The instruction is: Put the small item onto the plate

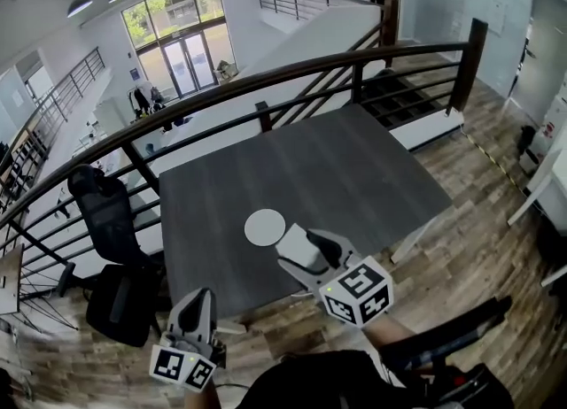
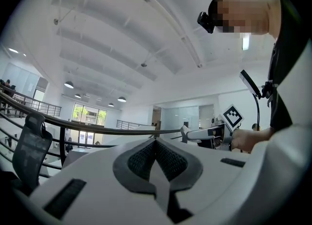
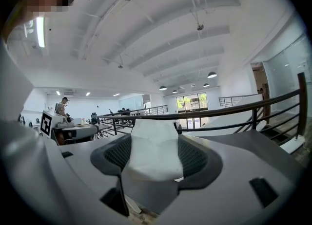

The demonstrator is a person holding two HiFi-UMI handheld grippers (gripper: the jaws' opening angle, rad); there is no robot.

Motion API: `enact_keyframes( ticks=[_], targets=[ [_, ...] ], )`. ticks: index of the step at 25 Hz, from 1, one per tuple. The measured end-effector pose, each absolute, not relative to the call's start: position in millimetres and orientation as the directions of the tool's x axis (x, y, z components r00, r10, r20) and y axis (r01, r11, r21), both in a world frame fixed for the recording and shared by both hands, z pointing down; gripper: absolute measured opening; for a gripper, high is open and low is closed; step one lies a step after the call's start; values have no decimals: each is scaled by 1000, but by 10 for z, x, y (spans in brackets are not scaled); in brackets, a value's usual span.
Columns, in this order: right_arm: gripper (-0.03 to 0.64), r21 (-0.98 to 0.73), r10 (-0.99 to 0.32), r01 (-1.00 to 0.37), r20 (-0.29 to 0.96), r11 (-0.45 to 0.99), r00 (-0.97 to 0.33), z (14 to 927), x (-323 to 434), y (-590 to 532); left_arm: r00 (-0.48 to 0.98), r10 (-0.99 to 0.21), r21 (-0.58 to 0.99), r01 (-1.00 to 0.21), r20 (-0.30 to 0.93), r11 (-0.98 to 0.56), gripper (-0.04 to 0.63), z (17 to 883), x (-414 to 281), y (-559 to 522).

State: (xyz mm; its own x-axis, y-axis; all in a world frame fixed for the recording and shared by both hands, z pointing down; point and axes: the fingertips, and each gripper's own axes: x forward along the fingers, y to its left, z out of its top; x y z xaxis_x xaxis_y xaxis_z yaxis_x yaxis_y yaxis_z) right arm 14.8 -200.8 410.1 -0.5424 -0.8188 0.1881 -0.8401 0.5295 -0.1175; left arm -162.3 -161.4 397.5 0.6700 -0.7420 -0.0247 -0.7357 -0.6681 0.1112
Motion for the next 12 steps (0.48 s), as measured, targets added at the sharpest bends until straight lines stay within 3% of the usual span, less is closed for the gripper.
enact_keyframes(
  ticks=[12],
  targets=[
    [304,-120,-845,-865,188,487,-501,4129,-200,-2061,716,-697,137,-686,-49,-714,3,4019,-1937,-1778]
  ],
)
